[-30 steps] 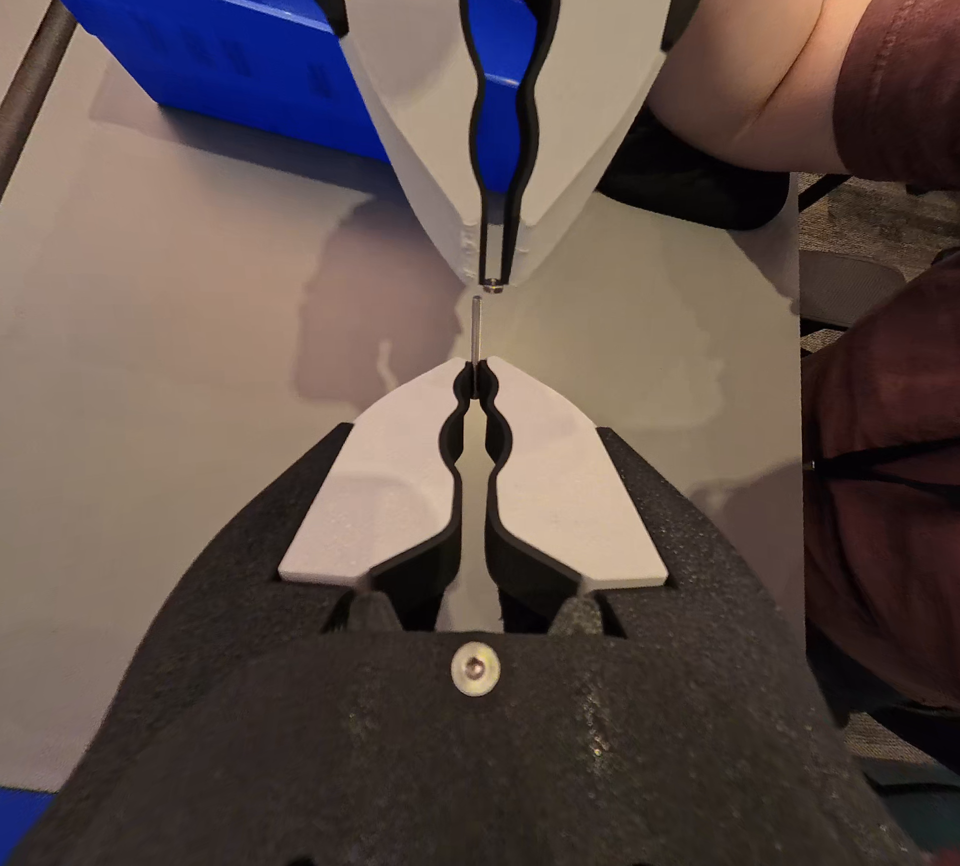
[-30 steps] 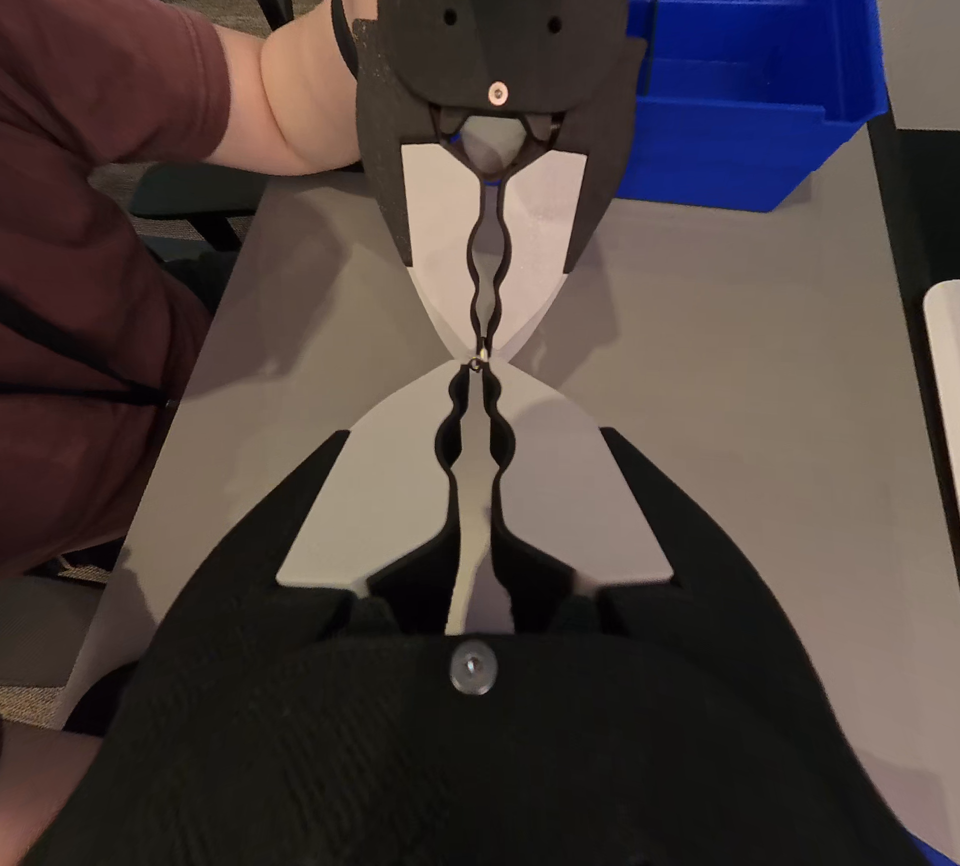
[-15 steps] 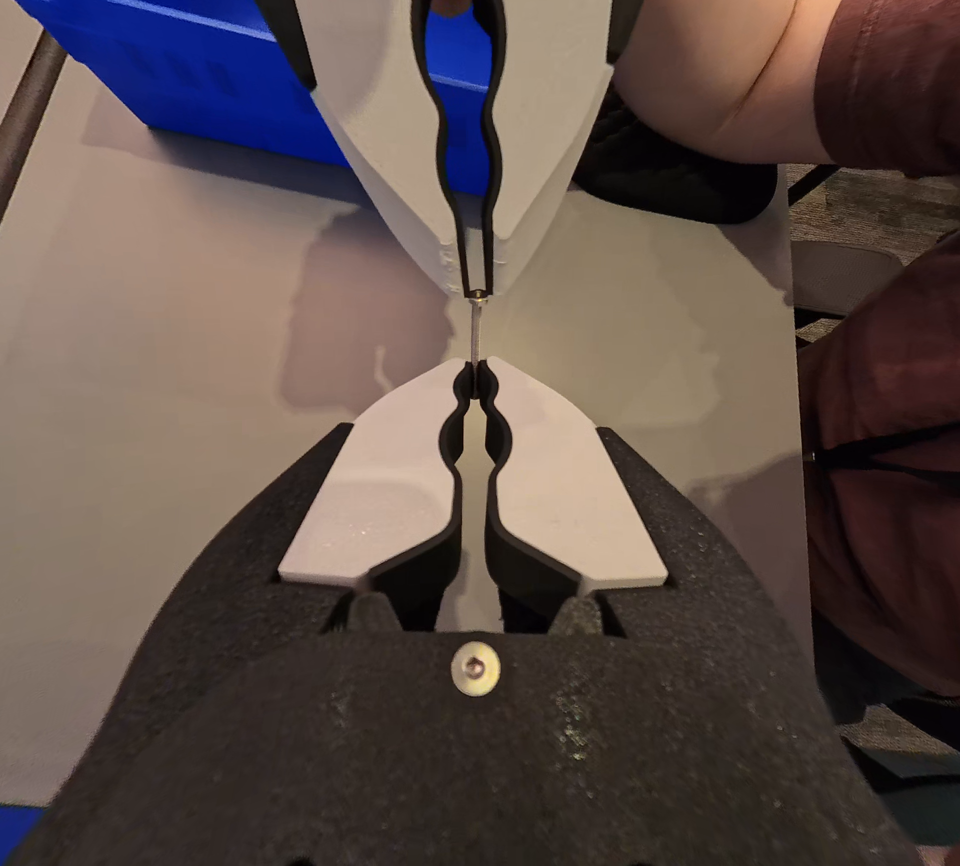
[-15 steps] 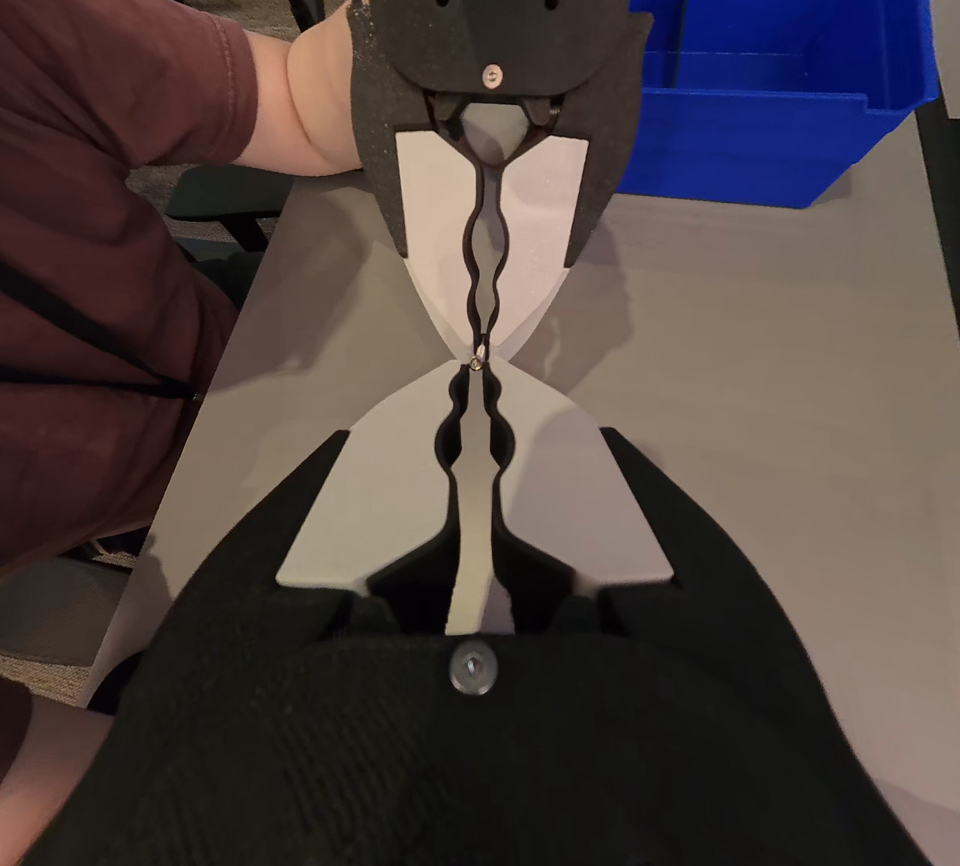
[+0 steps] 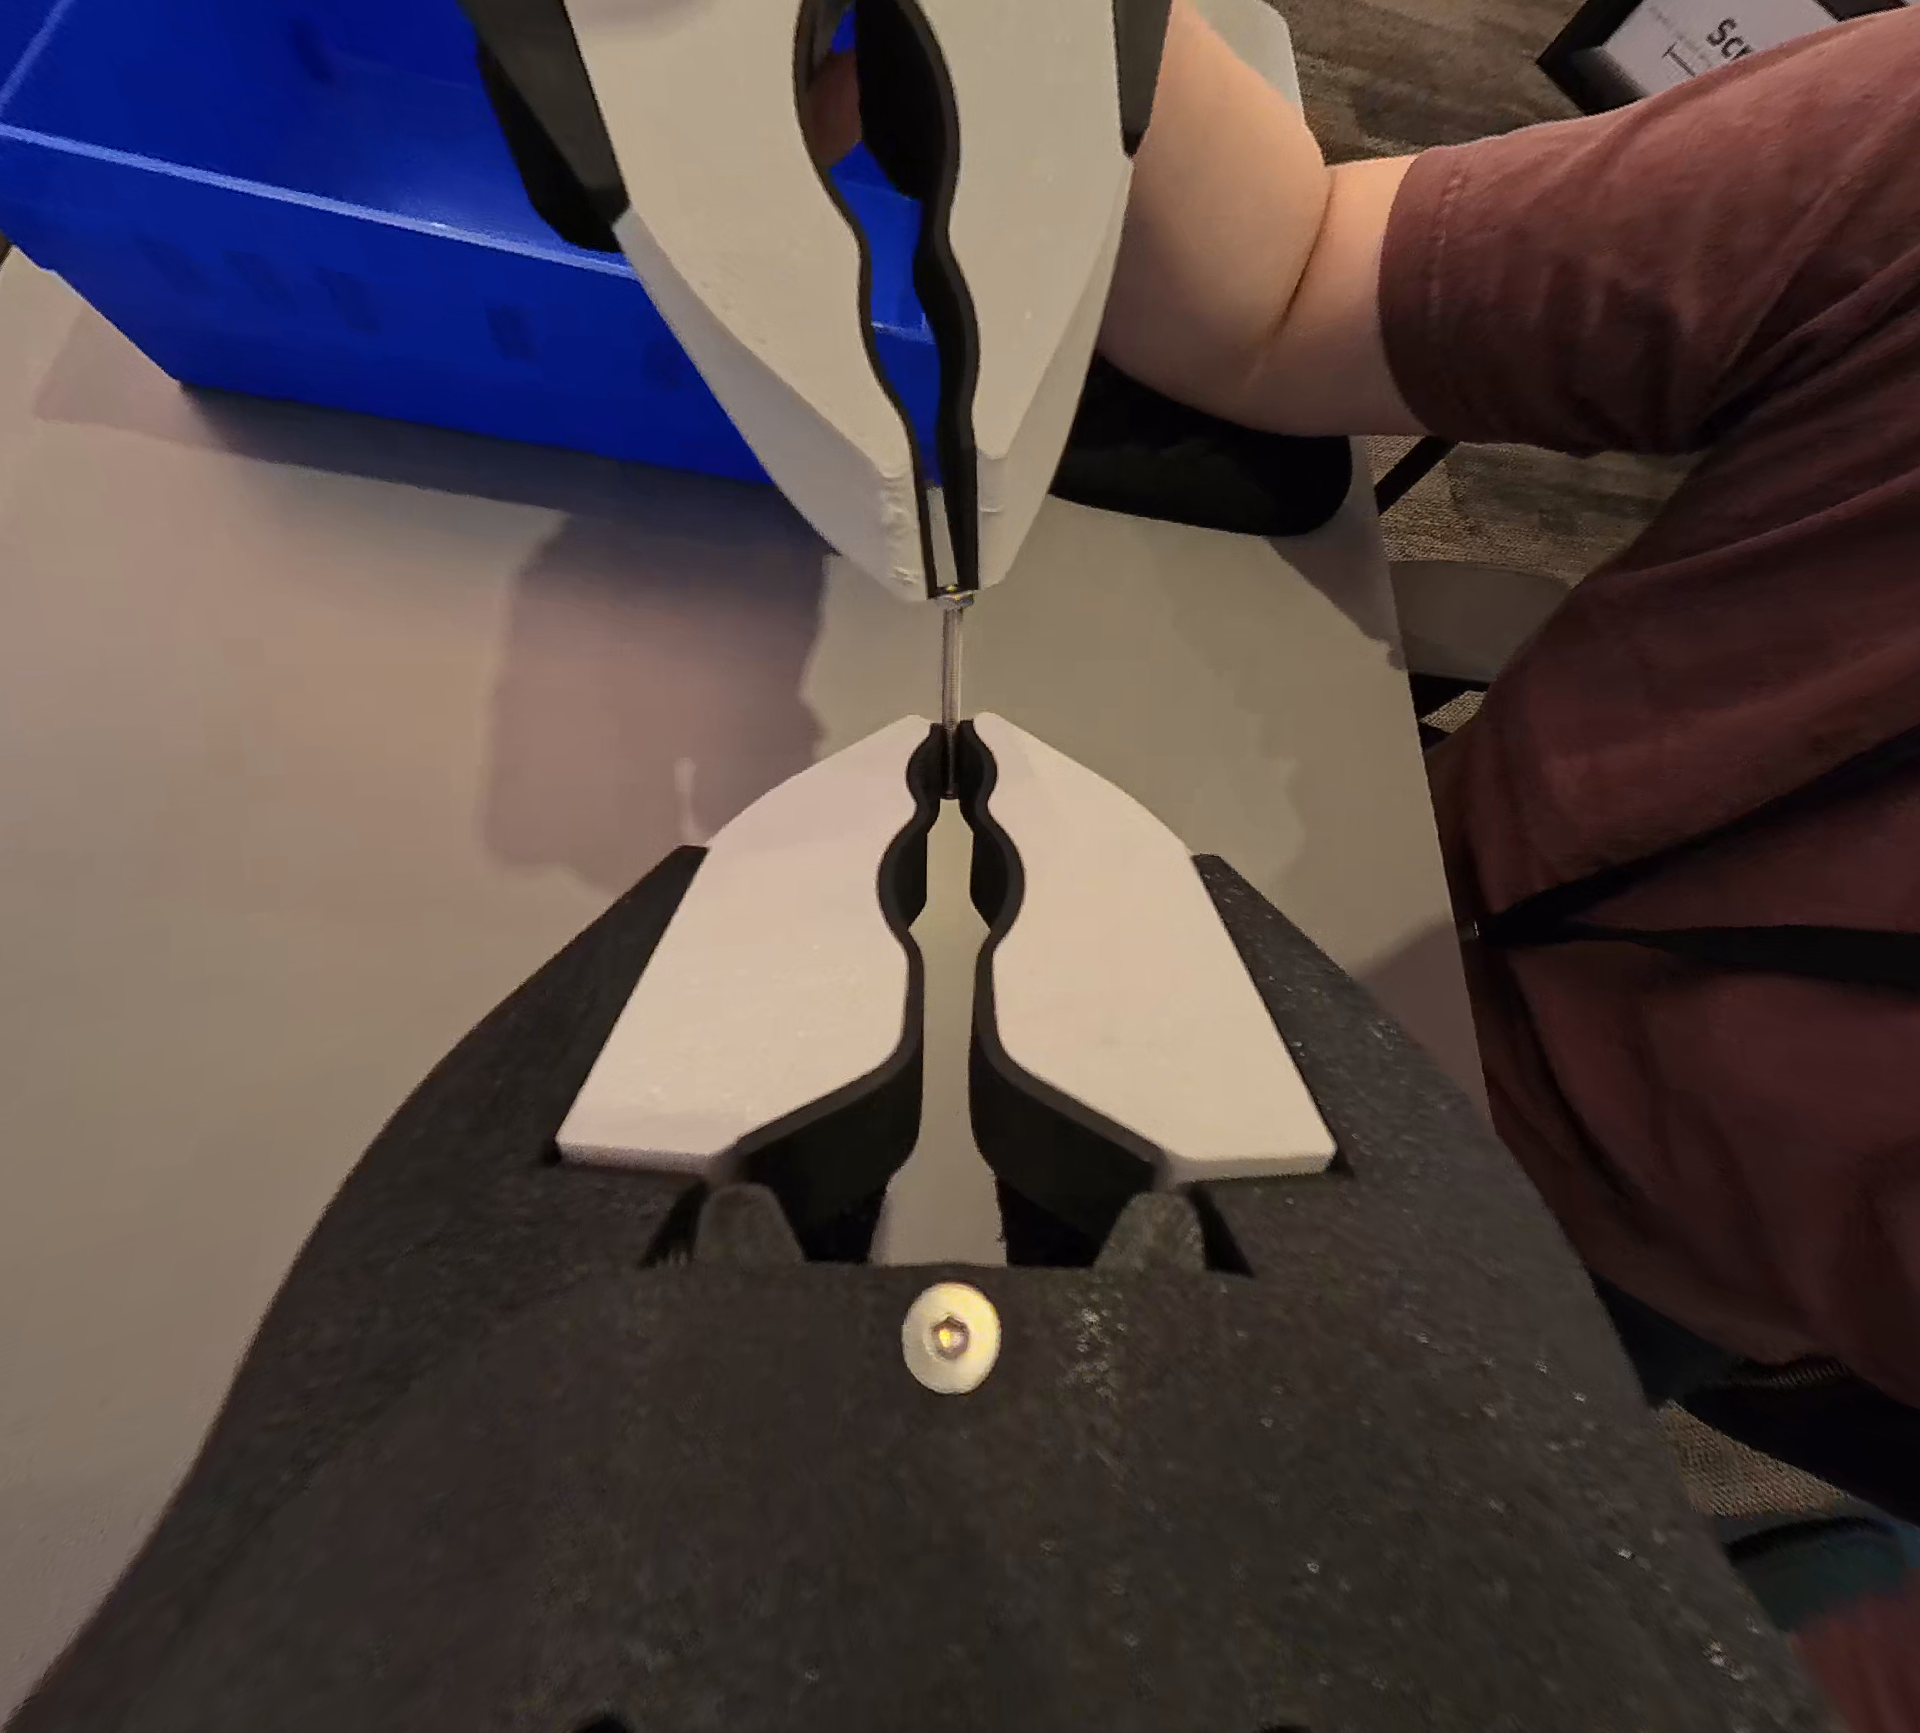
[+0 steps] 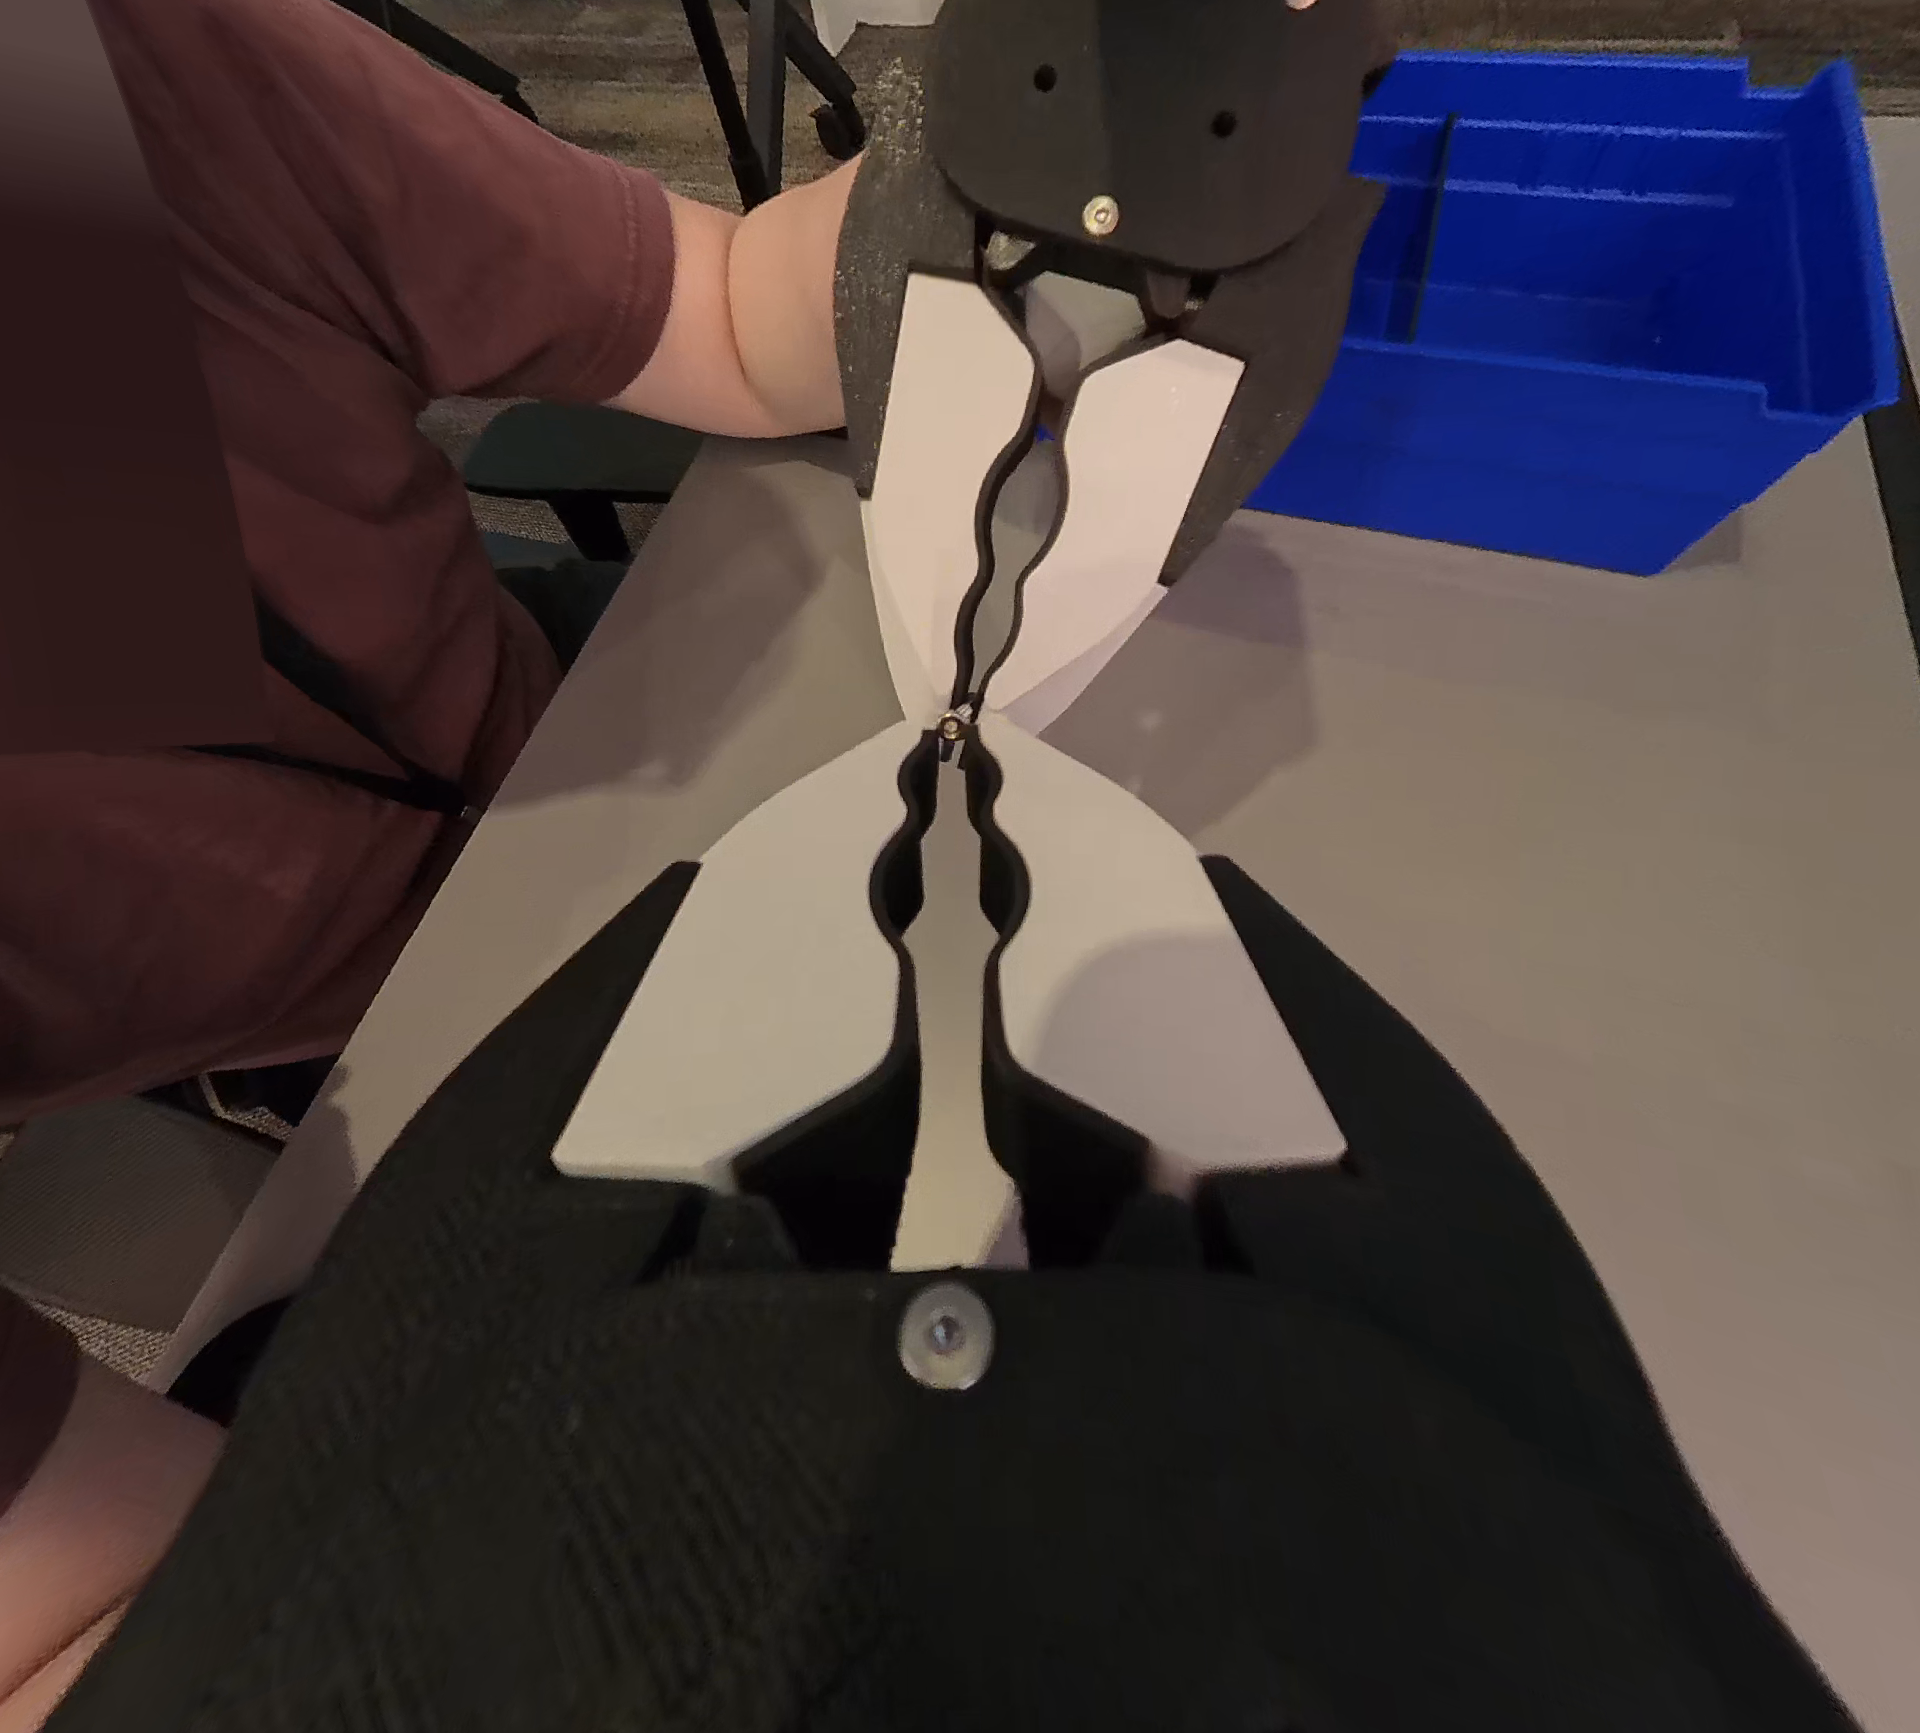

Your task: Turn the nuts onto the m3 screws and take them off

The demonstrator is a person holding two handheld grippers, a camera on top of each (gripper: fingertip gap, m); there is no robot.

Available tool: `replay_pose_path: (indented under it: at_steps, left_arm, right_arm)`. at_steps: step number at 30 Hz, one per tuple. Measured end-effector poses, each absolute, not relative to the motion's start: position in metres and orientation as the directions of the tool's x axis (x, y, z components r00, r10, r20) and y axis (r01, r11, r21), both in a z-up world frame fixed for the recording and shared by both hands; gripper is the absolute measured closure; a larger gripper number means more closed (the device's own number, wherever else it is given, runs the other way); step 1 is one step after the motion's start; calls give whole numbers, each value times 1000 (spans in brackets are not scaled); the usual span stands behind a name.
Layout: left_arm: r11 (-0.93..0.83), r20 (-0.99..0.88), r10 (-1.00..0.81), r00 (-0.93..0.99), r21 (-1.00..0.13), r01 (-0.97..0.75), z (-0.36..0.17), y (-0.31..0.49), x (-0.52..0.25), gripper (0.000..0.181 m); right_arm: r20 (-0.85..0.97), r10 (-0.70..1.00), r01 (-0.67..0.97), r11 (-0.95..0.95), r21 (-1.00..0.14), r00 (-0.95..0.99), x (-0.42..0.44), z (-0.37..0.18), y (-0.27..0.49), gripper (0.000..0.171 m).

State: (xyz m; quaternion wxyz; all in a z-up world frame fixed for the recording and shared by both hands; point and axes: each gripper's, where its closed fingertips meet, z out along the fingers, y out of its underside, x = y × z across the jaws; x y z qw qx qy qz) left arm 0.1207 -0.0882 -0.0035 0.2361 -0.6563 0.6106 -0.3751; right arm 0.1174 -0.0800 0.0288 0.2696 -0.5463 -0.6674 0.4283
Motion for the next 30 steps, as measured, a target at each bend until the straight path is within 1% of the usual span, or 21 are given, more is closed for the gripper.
replay_pose_path:
  at_steps: [5,8,11,16,18,21,25,30]
  left_arm:
    - [-142,194,-981,-13,-762,-631,-5,-86,121,179]
    - [-132,146,-989,35,-733,-667,-13,-79,117,179]
    - [-106,106,-993,44,-698,-708,-21,-78,116,179]
    - [-89,121,-993,13,-657,-749,-32,-87,116,179]
    - [-78,95,-995,22,-644,-761,-35,-84,116,179]
    - [-92,81,-995,52,-641,-762,-35,-79,115,179]
    - [-130,71,-991,109,-642,-755,-35,-69,111,179]
    - [-174,84,-984,158,-656,-734,-31,-60,109,179]
  right_arm:
    - [-129,960,497,12,-868,-248,115,28,-78,166]
    - [-159,968,547,-29,-837,-193,115,21,-73,166]
    - [-179,969,595,-43,-802,-172,115,12,-73,166]
    - [-127,966,630,46,-775,-227,117,1,-81,166]
    - [-133,967,643,39,-765,-218,117,-2,-80,166]
    - [-202,964,650,-43,-759,-172,116,-2,-75,166]
    - [-290,955,649,-180,-739,-66,112,-1,-64,166]
    - [-391,920,609,-331,-721,37,108,3,-55,166]
